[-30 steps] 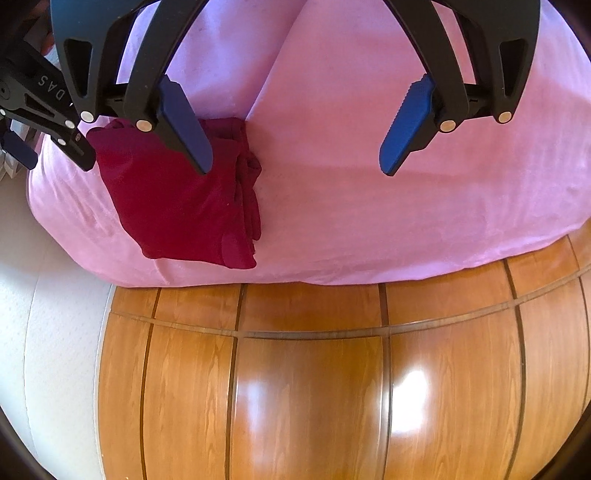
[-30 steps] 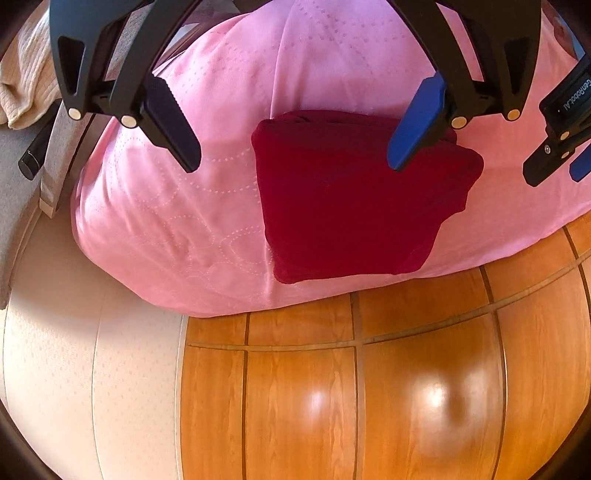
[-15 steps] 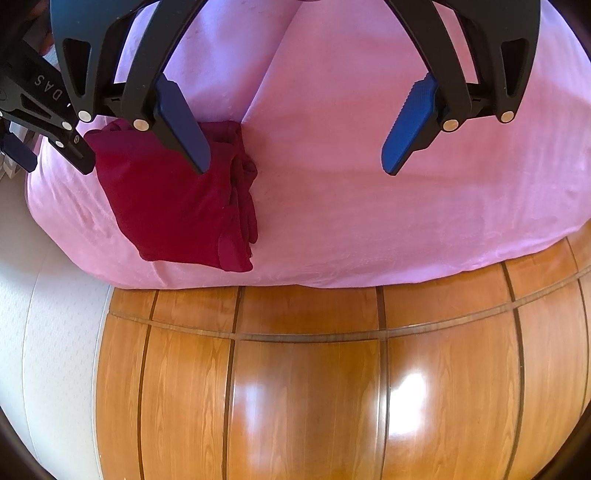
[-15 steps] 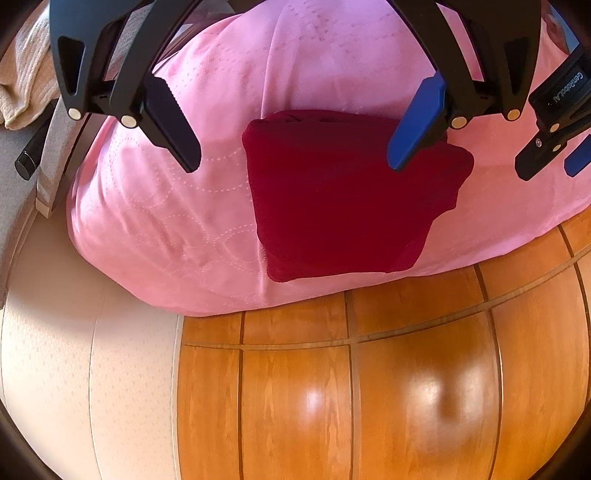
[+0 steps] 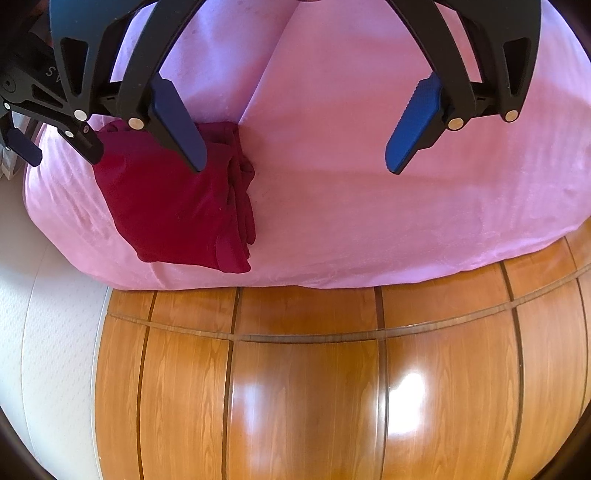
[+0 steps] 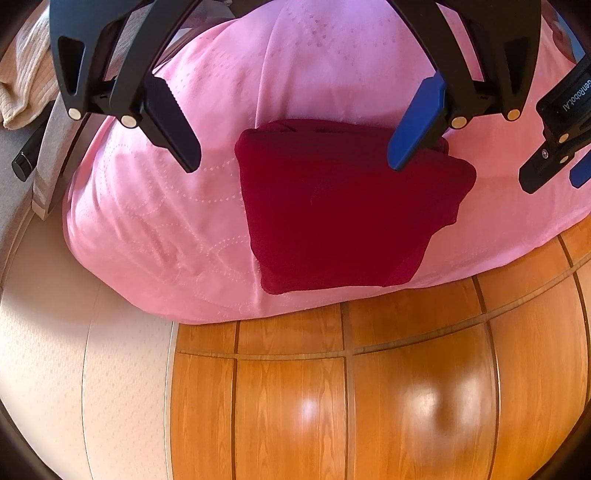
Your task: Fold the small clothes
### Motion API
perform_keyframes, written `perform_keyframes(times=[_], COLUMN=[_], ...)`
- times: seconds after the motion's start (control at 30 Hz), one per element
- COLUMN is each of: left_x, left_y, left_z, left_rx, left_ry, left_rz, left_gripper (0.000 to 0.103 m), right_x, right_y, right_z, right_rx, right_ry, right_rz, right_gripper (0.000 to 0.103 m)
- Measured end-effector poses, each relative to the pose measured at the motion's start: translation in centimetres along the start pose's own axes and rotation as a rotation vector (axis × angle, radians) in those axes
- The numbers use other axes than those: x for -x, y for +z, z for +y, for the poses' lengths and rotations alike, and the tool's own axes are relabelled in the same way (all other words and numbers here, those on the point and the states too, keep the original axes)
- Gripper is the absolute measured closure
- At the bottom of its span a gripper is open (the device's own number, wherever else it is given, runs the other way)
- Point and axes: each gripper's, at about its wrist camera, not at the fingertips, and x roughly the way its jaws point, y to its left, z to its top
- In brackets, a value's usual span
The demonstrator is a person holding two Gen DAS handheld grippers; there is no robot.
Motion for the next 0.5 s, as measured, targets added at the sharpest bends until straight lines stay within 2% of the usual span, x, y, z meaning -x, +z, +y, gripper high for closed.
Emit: perform_keyframes(times=[0.5], left_x=[0.24], left_y=[-0.08], left_z=[-0.75], left_rx=[-0.003], left_ry=[0.01], left_rz=[0.001], left_gripper=[0.004], right_x=[-0.02], right_y=[0.16], right_z=[0.15], right_rx=[-0.02], right_ry=[0.008], right_rz=[-0.005], right_gripper=[0.002])
